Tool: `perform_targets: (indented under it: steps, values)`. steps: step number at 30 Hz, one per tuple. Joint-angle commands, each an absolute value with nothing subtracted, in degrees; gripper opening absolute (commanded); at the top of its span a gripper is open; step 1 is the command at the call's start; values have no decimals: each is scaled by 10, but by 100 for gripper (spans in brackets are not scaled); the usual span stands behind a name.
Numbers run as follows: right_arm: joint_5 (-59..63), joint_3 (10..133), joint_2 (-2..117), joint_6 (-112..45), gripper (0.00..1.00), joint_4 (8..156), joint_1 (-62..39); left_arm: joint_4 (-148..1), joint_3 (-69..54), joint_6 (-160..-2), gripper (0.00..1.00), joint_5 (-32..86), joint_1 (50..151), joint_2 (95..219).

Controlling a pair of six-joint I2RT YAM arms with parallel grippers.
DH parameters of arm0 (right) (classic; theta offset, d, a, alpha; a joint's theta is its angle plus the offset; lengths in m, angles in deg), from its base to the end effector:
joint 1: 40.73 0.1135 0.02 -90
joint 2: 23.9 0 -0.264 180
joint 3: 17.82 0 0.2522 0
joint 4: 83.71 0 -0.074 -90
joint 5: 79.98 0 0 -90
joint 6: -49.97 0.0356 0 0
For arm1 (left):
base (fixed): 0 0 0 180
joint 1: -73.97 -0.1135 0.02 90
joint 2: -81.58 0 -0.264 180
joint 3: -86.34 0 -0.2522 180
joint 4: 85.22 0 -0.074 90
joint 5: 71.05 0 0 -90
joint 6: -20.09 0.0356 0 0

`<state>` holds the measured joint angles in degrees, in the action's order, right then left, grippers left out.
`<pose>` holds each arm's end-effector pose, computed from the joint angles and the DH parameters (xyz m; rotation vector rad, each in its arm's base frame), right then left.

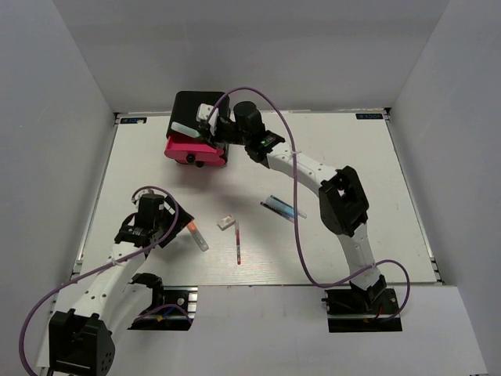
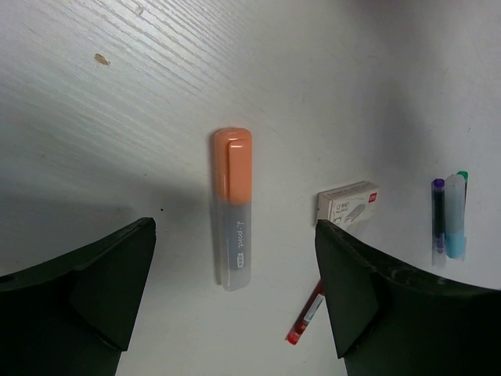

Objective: Sort the stationery into containers
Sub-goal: Place the stationery in the drawer, then pick up the stationery from the center of the board.

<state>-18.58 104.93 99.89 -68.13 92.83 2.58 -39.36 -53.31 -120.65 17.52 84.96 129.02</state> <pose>0.3695 0.3718 0.3201 -1.2639 1.1001 0.6116 0.1550 -0.0292 0.1894 -0.8748 2.3886 -0.4100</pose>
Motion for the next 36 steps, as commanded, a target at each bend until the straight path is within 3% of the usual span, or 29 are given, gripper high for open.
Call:
perform_targets:
  steps: [1, 9, 13, 23, 36]
  values:
    - [-169, 1069, 1009, -655, 7, 984, 26, -403, -539, -1212, 93, 187, 851, 1275]
    - [-150, 1046, 1013, -660, 39, 987, 26, -421, -545, -1212, 94, 206, 851, 1300]
    - [-148, 1047, 1012, -662, 44, 988, 24, -421, -545, -1206, 95, 218, 857, 1328]
    - [-138, 1019, 980, -650, 46, 1000, 22, -413, -527, -1201, 95, 234, 857, 1379]
    - [-131, 767, 768, -621, 46, 1046, -23, -424, -485, -1190, 76, 240, 868, 1488]
